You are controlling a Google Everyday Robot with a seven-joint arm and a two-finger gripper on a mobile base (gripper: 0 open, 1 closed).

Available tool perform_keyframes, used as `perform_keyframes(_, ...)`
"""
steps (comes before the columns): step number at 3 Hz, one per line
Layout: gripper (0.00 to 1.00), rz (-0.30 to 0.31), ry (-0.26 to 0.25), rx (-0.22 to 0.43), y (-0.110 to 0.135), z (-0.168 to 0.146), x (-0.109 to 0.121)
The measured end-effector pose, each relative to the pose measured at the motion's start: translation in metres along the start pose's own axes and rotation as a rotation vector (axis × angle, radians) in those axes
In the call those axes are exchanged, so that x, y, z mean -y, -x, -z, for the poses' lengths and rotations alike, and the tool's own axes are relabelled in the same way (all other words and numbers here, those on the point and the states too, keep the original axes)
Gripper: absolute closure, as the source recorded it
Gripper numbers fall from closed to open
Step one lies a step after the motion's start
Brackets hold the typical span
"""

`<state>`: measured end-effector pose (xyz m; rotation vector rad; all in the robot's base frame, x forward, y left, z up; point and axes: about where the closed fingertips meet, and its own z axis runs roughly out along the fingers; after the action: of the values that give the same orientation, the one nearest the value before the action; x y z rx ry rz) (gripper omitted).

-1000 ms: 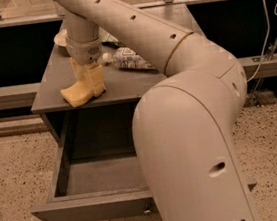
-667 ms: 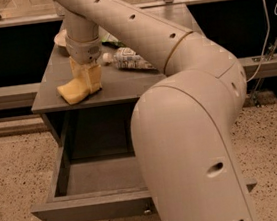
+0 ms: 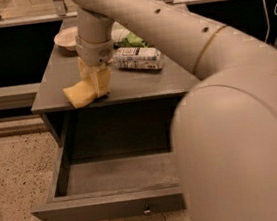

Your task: Place sponge into top drawer

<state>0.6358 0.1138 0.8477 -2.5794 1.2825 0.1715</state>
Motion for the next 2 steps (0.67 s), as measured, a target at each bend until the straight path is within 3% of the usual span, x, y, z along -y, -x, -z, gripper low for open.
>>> perform_keyframes(1, 0.8, -0.088, -0.129, 0.109, 0.037, 0.056, -0.054)
perform_keyframes(2, 0.83, -0.208, -0.205, 0.208, 0.054, 0.065, -0.122)
